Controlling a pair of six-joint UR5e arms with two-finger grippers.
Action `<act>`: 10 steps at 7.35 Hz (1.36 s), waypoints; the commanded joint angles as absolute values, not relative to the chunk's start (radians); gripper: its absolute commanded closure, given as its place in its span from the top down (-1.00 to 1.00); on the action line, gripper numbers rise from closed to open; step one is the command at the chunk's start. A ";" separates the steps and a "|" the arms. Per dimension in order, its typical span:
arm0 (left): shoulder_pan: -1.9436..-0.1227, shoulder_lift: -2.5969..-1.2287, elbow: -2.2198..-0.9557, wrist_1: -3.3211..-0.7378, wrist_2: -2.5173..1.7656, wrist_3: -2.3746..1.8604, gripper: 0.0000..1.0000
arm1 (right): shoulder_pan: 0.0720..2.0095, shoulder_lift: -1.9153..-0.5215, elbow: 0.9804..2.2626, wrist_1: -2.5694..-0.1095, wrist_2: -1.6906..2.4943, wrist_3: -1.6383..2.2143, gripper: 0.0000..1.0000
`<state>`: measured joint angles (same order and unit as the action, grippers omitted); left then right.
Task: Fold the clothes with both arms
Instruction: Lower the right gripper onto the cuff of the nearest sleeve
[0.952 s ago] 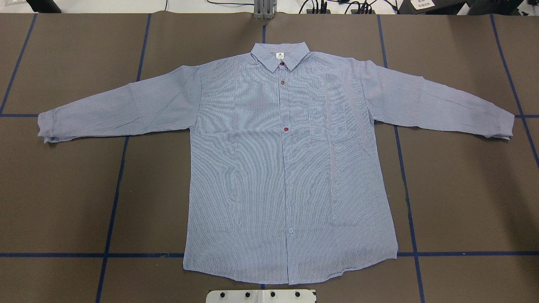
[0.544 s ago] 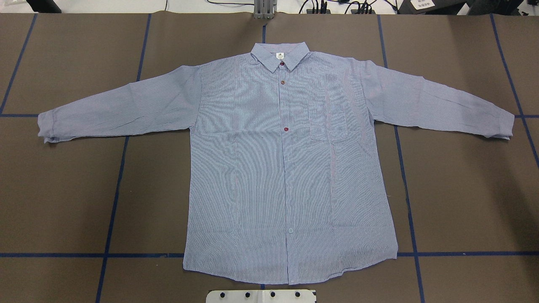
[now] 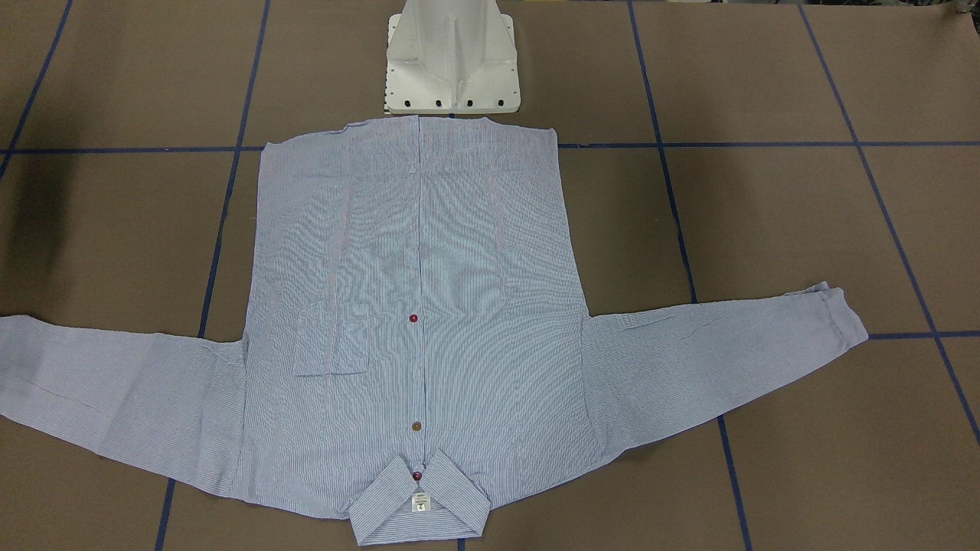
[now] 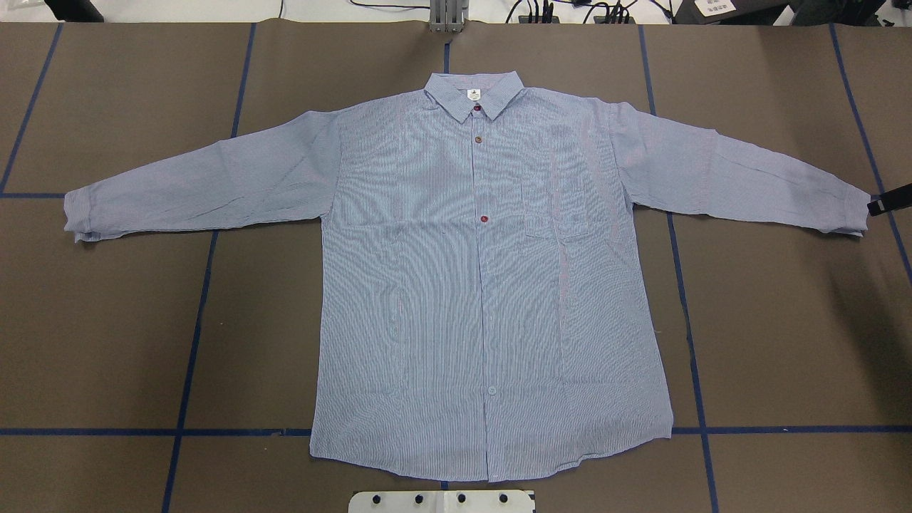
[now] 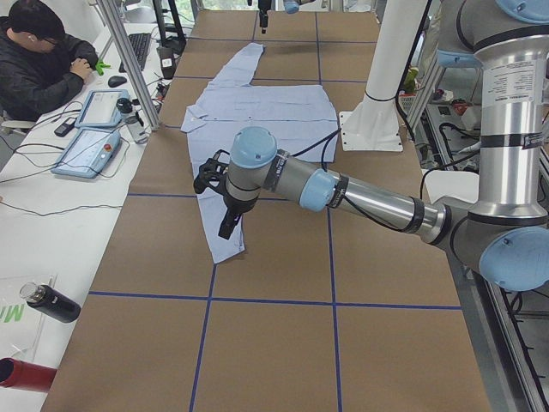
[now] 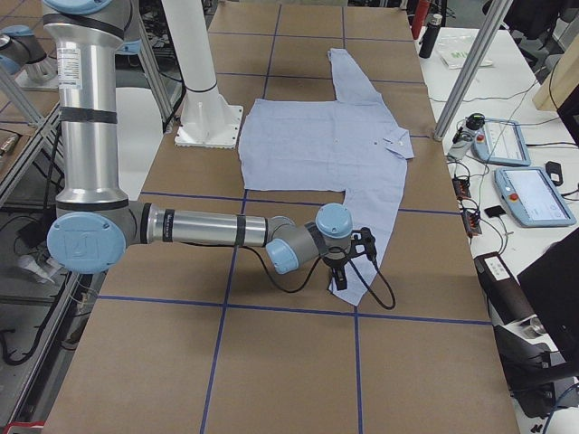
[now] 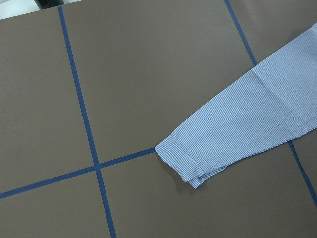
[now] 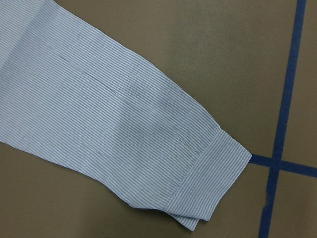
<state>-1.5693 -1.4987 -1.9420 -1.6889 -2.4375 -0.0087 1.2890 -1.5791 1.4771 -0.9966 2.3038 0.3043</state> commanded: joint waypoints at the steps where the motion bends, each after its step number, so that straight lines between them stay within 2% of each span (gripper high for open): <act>1: -1.569 -1.499 -1.942 -1.689 -2.437 -0.008 1.00 | 1.223 -1.572 1.454 -0.970 2.226 0.299 0.85; 4: -1.571 -1.496 -1.945 -1.689 -2.437 -0.009 1.00 | 1.178 -1.566 1.337 -0.830 2.161 0.237 0.78; 5: -1.569 -1.494 -1.947 -1.689 -2.437 -0.009 1.00 | 1.178 -1.566 1.335 -0.822 2.161 0.235 0.71; 7: -1.569 -1.493 -1.948 -1.689 -2.439 -0.008 1.00 | 1.177 -1.565 1.333 -0.822 2.151 0.213 0.35; 9: -1.569 -1.493 -1.947 -1.689 -2.439 -0.009 1.00 | 1.177 -1.543 1.318 -0.824 2.141 0.180 0.31; 10: -1.569 -1.493 -1.947 -1.689 -2.439 -0.009 1.00 | 1.174 -1.533 1.315 -0.824 2.140 0.179 0.22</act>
